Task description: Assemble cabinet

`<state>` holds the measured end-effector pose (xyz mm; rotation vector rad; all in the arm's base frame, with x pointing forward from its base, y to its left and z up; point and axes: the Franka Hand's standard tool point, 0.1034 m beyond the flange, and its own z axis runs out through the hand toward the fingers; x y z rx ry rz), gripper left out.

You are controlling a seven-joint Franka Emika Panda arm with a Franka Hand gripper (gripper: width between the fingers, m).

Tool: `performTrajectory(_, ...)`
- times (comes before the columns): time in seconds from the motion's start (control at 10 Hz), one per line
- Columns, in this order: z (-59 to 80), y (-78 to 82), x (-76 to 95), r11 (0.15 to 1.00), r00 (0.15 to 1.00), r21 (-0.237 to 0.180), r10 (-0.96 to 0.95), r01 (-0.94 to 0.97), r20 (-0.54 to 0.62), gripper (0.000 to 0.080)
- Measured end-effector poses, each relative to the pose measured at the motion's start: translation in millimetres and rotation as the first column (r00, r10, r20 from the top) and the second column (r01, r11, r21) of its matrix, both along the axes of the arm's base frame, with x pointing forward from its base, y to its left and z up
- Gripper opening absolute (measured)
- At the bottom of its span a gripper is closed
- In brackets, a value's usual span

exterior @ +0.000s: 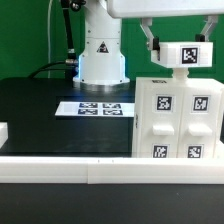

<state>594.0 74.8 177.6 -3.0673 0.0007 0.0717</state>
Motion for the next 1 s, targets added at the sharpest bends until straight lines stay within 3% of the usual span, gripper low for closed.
performTrajectory(1.0, 0.2, 4.2, 5.2, 1.000, 1.000, -0.001, 0.007, -0.007, 0.010, 0.0560)
